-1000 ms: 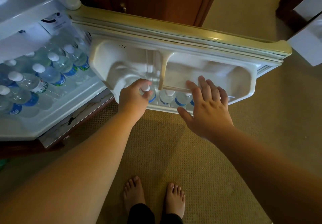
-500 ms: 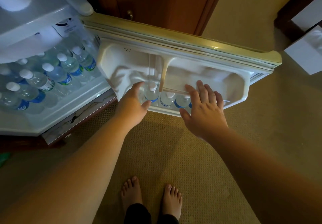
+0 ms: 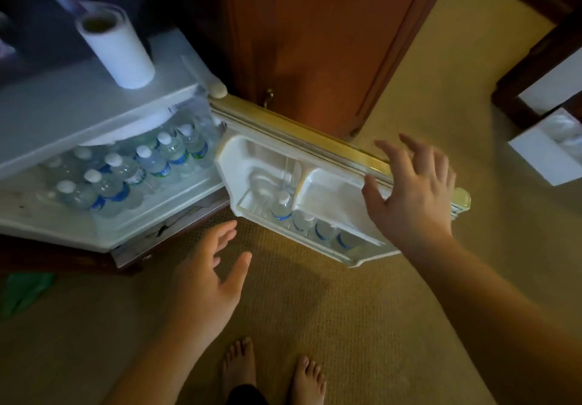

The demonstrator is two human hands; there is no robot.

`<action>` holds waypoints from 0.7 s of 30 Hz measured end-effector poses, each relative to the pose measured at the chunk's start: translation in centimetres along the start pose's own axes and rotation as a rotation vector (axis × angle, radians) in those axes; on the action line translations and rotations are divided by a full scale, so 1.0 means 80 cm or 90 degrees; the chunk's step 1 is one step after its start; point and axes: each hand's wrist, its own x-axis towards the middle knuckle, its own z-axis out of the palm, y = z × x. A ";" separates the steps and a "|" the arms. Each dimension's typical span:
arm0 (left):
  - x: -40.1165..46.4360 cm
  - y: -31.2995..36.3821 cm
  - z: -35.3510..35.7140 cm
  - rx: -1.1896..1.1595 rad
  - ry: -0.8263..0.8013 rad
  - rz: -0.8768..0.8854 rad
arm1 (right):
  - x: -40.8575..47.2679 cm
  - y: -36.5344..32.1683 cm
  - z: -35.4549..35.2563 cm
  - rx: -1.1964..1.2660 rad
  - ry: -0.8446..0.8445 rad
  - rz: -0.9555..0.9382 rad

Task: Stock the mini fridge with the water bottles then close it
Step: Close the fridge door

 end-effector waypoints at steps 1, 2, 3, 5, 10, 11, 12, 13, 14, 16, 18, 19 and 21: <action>-0.003 0.006 -0.008 -0.002 0.008 -0.003 | 0.015 0.004 -0.004 -0.020 -0.078 0.029; -0.006 0.012 -0.017 0.001 0.011 -0.010 | 0.026 0.006 -0.004 -0.033 -0.183 0.055; -0.008 0.017 -0.024 0.009 0.011 -0.018 | 0.032 0.006 -0.003 -0.044 -0.288 0.071; -0.015 0.025 -0.038 0.026 0.014 -0.028 | 0.031 0.003 0.002 -0.069 -0.410 0.076; -0.038 0.035 -0.071 0.042 0.061 -0.034 | 0.020 -0.017 -0.011 -0.006 -0.448 0.113; -0.042 0.035 -0.077 0.043 0.071 -0.036 | 0.017 -0.021 -0.015 0.014 -0.460 0.117; -0.045 0.035 -0.085 0.041 0.080 -0.043 | 0.011 -0.027 -0.018 0.033 -0.470 0.116; -0.048 0.033 -0.093 0.041 0.088 -0.052 | 0.003 -0.035 -0.021 0.050 -0.479 0.111; -0.050 0.032 -0.103 0.051 0.097 -0.058 | -0.006 -0.045 -0.024 0.064 -0.489 0.108; -0.049 0.025 -0.125 0.099 0.129 -0.063 | -0.025 -0.069 -0.026 0.088 -0.513 0.111; -0.039 0.017 -0.148 0.155 0.164 -0.079 | -0.045 -0.092 -0.023 0.120 -0.529 0.132; -0.032 0.011 -0.164 0.181 0.181 -0.092 | -0.056 -0.107 -0.020 0.149 -0.534 0.143; -0.011 -0.005 -0.196 0.230 0.209 -0.108 | -0.078 -0.141 -0.012 0.235 -0.545 0.177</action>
